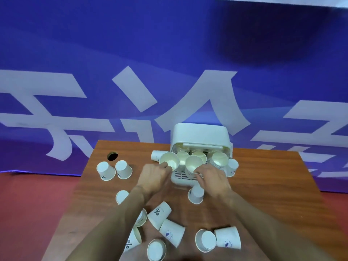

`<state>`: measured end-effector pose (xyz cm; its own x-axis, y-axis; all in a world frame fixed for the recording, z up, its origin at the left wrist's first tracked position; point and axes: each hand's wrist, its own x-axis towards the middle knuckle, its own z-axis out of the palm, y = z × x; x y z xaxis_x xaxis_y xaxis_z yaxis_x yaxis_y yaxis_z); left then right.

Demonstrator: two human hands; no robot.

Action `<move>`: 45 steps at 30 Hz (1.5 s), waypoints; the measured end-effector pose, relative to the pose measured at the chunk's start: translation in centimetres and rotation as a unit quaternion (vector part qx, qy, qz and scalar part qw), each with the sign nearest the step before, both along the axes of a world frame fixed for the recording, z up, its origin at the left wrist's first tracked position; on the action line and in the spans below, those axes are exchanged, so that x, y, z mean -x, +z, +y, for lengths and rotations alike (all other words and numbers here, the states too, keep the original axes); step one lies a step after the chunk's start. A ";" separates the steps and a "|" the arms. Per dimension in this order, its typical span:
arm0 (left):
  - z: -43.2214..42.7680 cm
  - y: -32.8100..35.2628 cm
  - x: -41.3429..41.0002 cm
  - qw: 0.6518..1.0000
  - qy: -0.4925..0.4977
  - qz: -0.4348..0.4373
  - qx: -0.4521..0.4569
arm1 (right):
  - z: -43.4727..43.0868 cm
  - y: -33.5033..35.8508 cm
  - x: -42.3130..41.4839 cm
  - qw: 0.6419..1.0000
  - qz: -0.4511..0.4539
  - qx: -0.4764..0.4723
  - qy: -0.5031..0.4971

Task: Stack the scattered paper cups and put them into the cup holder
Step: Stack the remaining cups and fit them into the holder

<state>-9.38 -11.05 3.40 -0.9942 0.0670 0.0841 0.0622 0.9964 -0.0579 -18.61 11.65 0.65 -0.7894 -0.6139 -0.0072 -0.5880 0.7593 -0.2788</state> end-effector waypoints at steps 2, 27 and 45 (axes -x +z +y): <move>1.2 0.1 0.5 1.000 -0.010 0.015 -0.004 | 1.2 0.5 0.5 1.000 -0.002 0.000 -0.003; 5.3 -0.2 2.5 0.997 -0.034 0.062 -0.015 | 5.7 -0.1 1.2 0.993 0.081 0.085 -0.027; 3.3 -5.9 4.7 0.987 -0.024 0.140 -0.071 | 6.0 -7.0 3.6 0.964 0.161 0.213 -0.014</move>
<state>-14.05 -7.73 -2.52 -0.9265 0.0820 0.3671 0.1119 0.9919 0.0608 -22.24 17.60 -6.33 -0.7243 -0.4859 0.4892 -0.6775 0.6331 -0.3743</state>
